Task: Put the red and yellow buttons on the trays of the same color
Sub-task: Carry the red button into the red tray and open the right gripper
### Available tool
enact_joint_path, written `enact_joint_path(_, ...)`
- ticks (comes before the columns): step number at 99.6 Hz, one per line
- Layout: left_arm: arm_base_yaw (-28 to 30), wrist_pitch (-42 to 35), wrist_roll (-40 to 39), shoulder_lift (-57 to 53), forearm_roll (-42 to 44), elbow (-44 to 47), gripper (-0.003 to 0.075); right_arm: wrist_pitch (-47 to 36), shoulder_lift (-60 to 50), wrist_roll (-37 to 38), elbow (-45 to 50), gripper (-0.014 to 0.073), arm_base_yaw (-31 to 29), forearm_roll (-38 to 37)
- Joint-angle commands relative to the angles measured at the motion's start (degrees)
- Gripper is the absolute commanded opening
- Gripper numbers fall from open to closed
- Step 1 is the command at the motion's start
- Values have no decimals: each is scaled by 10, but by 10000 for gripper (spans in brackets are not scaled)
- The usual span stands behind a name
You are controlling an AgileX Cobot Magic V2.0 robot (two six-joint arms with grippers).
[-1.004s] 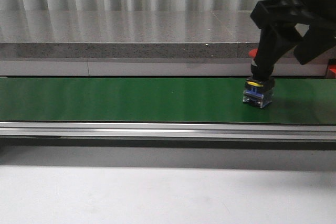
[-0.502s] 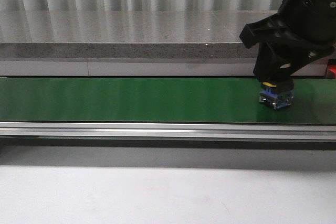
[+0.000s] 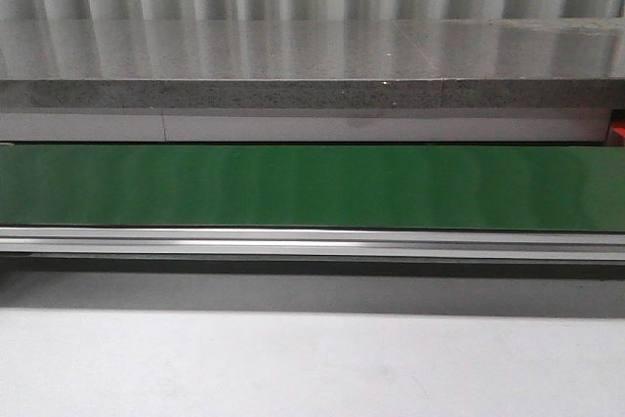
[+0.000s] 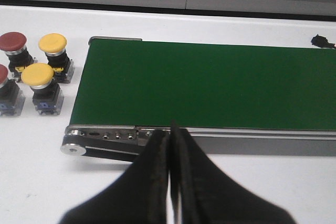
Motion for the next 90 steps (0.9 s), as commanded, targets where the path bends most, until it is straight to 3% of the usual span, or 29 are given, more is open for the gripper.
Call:
enact_joint_path(1, -5, -43, -2, 3, -6, -14, -19, -50, 10, -4, -47, 83, -43, -4)
enact_joint_path(23, -5, -43, -2, 3, -6, -14, -19, -54, 120, -4, -139, 83, -94, -4)
enact_joint_path(72, -5, -43, -2, 3, -6, -14, -19, -36, 284, -4, -255, 91, -94, -4)
enact_joint_path(90, -5, -43, -2, 3, -6, -14, -19, -31, 301, -4, -255, 228, -94, -4)
